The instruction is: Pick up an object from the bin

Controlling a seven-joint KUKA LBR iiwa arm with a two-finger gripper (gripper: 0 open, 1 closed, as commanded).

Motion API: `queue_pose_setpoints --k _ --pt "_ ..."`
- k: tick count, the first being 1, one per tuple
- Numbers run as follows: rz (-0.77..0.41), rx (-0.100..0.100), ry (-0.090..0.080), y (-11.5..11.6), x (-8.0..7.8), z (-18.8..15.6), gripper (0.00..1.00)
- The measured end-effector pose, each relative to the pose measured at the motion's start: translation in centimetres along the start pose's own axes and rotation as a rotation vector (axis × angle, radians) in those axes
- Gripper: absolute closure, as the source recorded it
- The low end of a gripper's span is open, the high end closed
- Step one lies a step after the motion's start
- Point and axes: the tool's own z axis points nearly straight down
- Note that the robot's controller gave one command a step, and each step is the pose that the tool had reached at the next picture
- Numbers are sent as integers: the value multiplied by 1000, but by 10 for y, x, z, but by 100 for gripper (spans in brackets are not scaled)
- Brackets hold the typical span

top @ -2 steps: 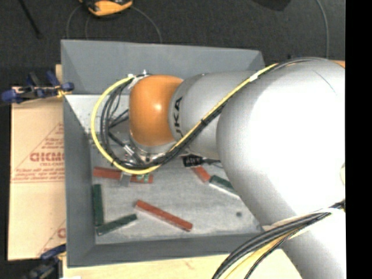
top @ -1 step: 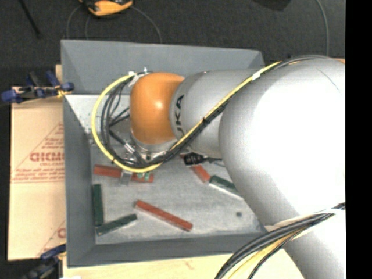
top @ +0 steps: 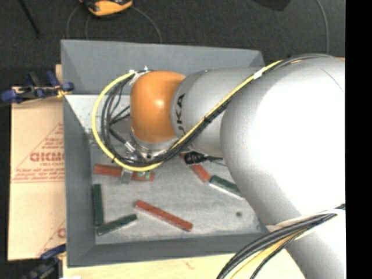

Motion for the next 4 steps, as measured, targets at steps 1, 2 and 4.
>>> queue_pose_setpoints --k 1,2,4 --pt "0 0 1 0 0 -6 100" --pt "0 2 3 -1 0 -16 100" --pt "1 2 4 -1 0 -54 100"
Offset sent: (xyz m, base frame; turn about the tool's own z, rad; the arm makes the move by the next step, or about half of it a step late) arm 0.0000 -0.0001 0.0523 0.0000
